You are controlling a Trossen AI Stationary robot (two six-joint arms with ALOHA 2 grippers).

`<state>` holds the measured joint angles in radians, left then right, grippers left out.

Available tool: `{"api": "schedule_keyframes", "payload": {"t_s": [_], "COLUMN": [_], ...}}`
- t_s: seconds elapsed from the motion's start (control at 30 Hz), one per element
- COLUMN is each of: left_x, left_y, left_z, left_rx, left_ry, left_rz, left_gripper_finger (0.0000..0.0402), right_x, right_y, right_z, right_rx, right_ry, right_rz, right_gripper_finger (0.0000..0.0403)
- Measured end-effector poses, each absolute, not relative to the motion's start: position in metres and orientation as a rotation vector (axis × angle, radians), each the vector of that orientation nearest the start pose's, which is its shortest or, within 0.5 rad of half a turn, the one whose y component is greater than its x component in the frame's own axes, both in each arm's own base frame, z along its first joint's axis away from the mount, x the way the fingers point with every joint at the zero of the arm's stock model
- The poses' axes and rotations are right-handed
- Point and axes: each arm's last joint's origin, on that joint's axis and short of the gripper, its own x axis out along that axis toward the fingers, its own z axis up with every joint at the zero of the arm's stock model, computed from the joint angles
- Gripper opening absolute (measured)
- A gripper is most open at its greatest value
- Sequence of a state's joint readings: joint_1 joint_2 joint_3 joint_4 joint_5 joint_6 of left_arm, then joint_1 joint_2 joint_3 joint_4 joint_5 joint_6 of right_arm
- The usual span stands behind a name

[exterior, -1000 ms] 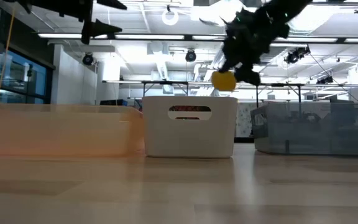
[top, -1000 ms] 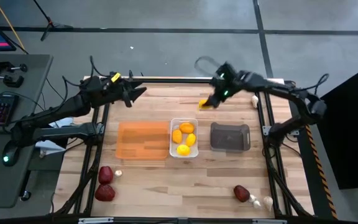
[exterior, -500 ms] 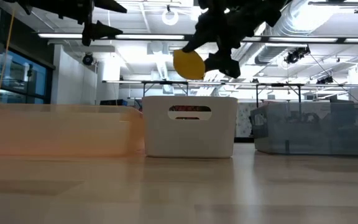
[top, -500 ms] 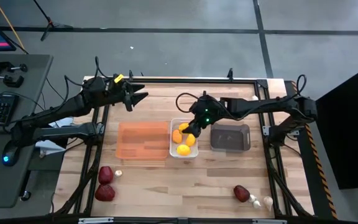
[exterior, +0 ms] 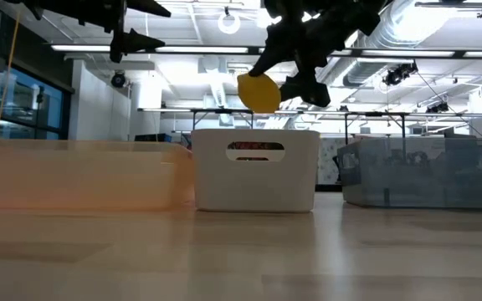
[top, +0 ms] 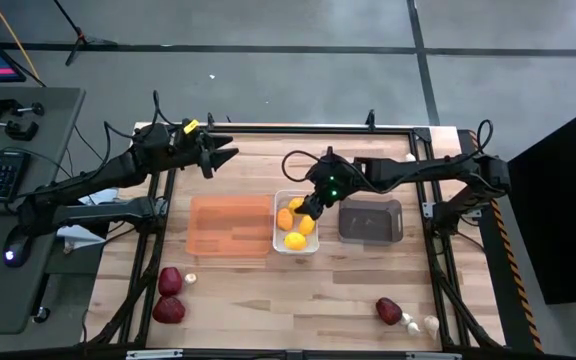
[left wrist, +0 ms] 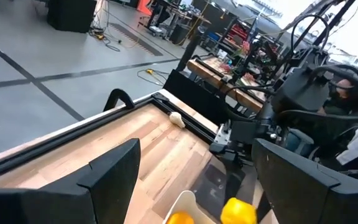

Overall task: Sort produce into baskets
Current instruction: Put the yellow lemon into the white bin, then put the red apple into the orange bin

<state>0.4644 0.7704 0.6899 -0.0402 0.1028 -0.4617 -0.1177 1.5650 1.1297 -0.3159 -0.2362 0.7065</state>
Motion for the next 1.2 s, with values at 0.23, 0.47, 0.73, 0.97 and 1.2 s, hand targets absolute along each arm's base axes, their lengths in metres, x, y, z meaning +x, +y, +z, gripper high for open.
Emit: {"api": "schedule_keyframes", "payload": {"t_s": [0.23, 0.47, 0.73, 0.97, 1.2], "left_x": [0.161, 0.167, 0.191, 0.216, 0.206], "left_y": [0.071, 0.058, 0.042, 0.025, -0.029], "left_z": [0.319, 0.326, 0.328, 0.323, 0.302], "left_rx": [-0.549, -0.596, -0.633, -0.659, -0.708], "left_ry": [-0.01, -0.084, -0.068, 0.464, 1.058], "left_rz": [0.344, 0.297, 0.284, 0.335, 0.267], "left_gripper_finger": [0.0296, 0.0296, 0.0296, 0.0296, 0.0296], "right_x": [0.334, 0.333, 0.303, 0.263, 0.256], "right_y": [-0.033, -0.039, -0.068, -0.08, -0.082], "right_z": [0.253, 0.255, 0.3, 0.339, 0.34], "right_rx": [0.718, 0.658, 0.519, 0.401, 0.314], "right_ry": [0.749, 0.743, 0.567, 0.44, 0.468], "right_rz": [-0.17, -0.116, -0.134, -0.262, -0.316], "right_gripper_finger": [0.0311, 0.0372, 0.0378, 0.0378, 0.0378]}}
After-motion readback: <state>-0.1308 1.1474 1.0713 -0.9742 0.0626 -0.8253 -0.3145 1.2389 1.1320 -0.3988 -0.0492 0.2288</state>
